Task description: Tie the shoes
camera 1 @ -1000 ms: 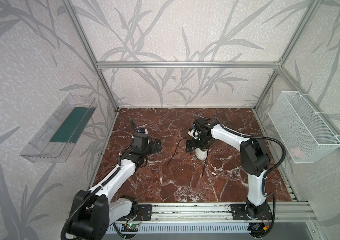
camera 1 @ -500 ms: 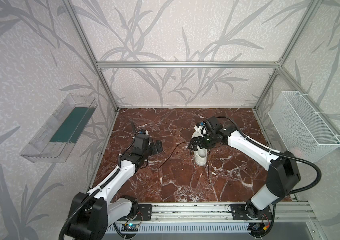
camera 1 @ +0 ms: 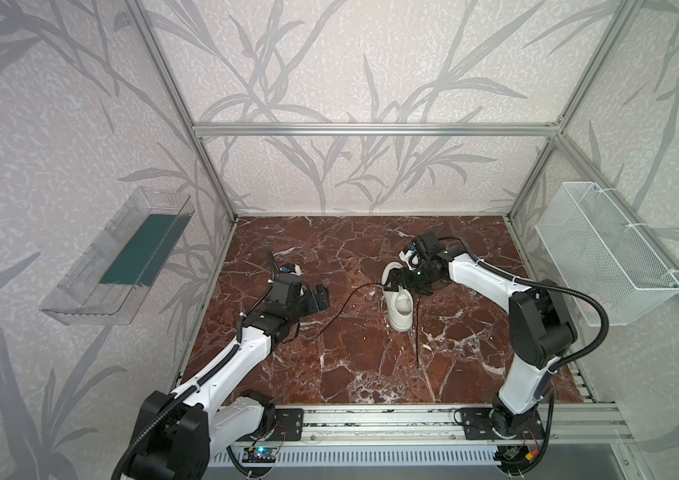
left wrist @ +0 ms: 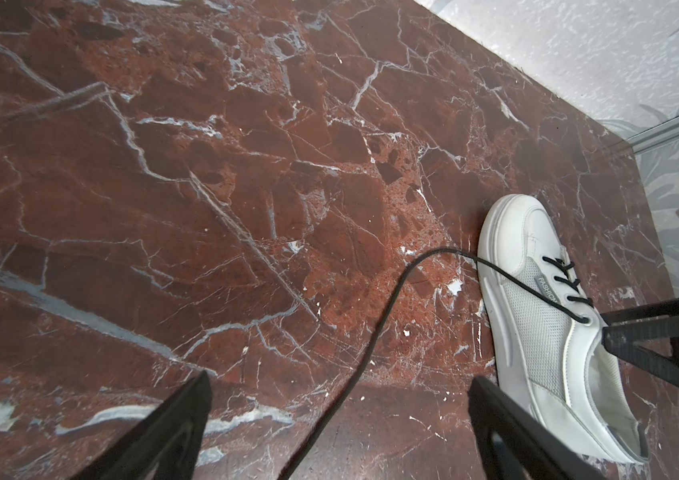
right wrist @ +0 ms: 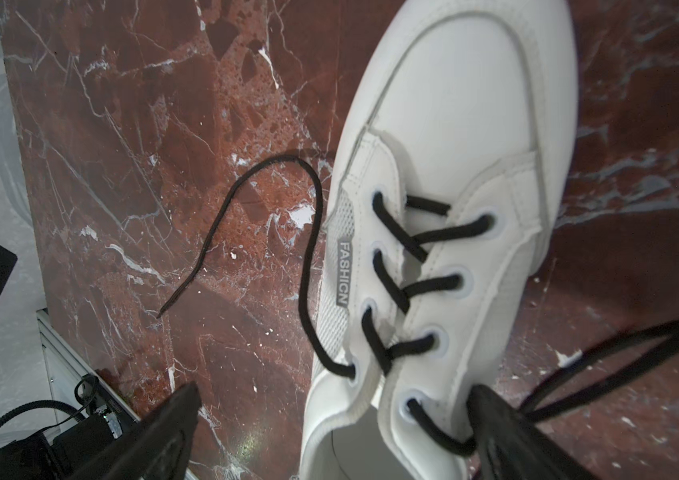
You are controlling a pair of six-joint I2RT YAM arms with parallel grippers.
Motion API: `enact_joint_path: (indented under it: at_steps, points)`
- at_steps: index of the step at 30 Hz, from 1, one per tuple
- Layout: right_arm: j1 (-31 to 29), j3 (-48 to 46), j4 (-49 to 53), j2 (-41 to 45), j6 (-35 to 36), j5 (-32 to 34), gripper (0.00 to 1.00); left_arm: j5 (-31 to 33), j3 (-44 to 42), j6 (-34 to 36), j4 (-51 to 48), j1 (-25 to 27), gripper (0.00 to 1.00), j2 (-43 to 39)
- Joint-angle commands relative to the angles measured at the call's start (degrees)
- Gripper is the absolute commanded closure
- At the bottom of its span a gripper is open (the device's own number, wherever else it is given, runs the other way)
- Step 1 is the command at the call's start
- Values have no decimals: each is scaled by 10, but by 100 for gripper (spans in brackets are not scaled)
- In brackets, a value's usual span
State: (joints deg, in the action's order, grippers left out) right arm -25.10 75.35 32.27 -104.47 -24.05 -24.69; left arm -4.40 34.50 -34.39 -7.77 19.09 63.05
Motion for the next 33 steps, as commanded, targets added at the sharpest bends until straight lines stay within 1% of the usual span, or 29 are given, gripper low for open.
enact_joint_path:
  at_steps: [1,6,10,14,18,22,24,27,33]
  points:
    - [5,-12,-28,-9,3,-37,0,4,1,-14,16,8,2,11]
    - [1,-20,-44,-15,20,-79,0,14,5,-17,20,17,2,20]
    - [2,-21,-53,-17,14,-112,1,15,6,-19,23,22,2,30]
    - [7,-31,-44,17,3,-61,1,17,9,-18,22,26,2,38]
    - [31,-44,-60,37,-23,-55,1,19,12,-20,27,31,2,45]
    - [40,-22,-55,3,-15,-59,0,21,14,-12,36,34,2,62]
    - [43,3,-44,-22,-12,-85,1,7,31,-1,27,35,2,71]
    - [44,1,-70,-38,-22,-89,1,5,37,-4,33,42,2,79]
    - [41,9,-98,-70,-43,-132,1,4,43,-11,29,48,2,92]
